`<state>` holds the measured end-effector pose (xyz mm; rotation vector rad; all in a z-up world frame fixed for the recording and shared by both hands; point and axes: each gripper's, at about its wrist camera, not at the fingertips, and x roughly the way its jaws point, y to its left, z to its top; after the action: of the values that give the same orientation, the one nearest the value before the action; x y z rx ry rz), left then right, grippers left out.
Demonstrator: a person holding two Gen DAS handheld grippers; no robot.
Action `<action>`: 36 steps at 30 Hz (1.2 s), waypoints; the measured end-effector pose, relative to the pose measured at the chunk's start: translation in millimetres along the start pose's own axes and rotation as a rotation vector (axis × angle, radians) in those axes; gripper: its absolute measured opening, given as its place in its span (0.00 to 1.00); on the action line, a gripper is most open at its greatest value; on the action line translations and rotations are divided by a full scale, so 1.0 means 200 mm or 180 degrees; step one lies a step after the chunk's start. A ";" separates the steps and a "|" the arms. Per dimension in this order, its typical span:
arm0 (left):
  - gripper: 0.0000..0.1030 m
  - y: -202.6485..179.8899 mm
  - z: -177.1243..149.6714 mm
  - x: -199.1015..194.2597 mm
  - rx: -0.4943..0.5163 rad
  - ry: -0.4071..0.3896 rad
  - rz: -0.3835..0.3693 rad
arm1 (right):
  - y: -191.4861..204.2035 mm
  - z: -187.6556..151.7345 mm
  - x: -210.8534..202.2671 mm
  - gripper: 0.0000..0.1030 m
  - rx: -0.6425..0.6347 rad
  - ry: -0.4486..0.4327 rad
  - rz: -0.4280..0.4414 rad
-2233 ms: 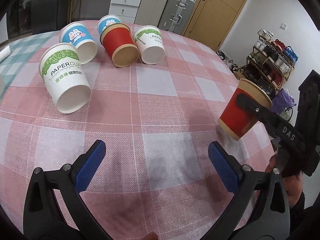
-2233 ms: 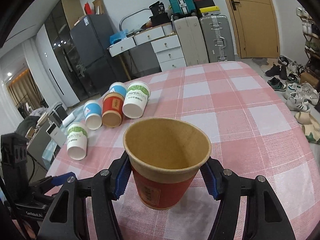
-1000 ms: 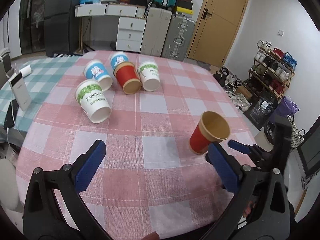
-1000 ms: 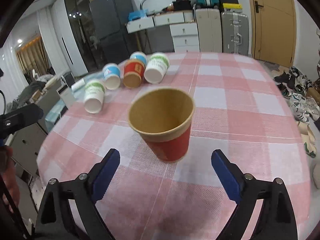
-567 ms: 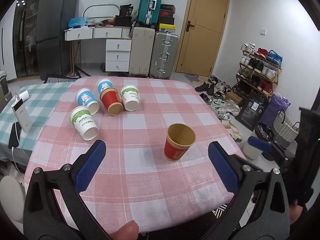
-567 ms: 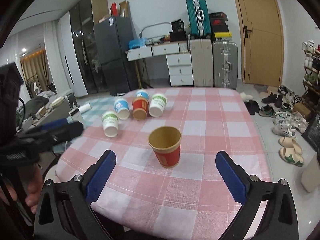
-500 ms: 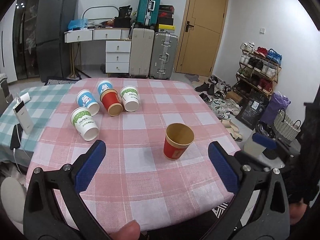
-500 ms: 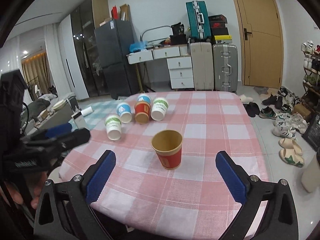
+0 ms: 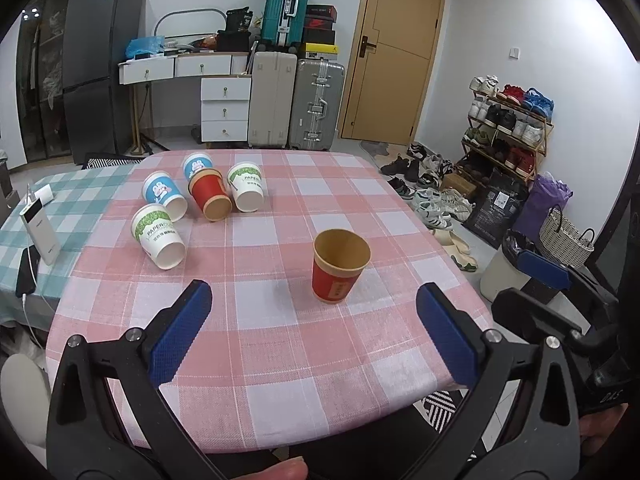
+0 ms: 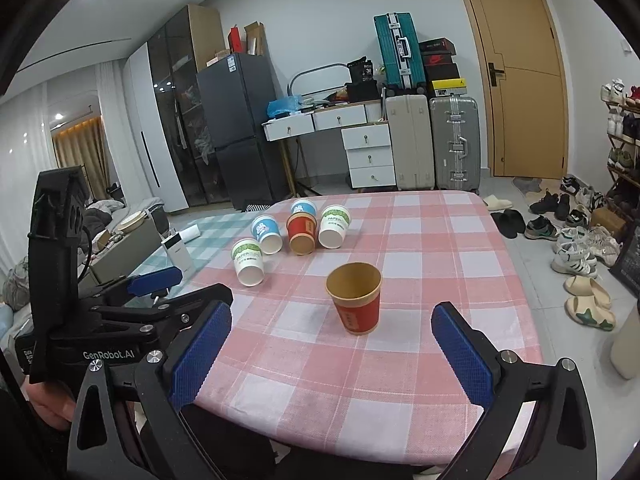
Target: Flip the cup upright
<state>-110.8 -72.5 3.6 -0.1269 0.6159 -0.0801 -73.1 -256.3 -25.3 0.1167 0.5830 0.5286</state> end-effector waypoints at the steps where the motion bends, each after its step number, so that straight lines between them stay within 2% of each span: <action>1: 0.99 0.01 -0.01 0.01 -0.0004 0.0017 0.0000 | 0.00 0.00 0.00 0.99 0.0011 -0.0012 0.0000; 36: 0.99 0.04 -0.03 0.03 -0.0019 -0.0051 0.0066 | -0.01 -0.03 0.00 0.99 0.0028 -0.0075 0.0029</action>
<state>-108.8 -65.4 -6.0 -0.1267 0.6014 -0.0572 -74.8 -257.7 -30.5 0.1339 0.5620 0.5330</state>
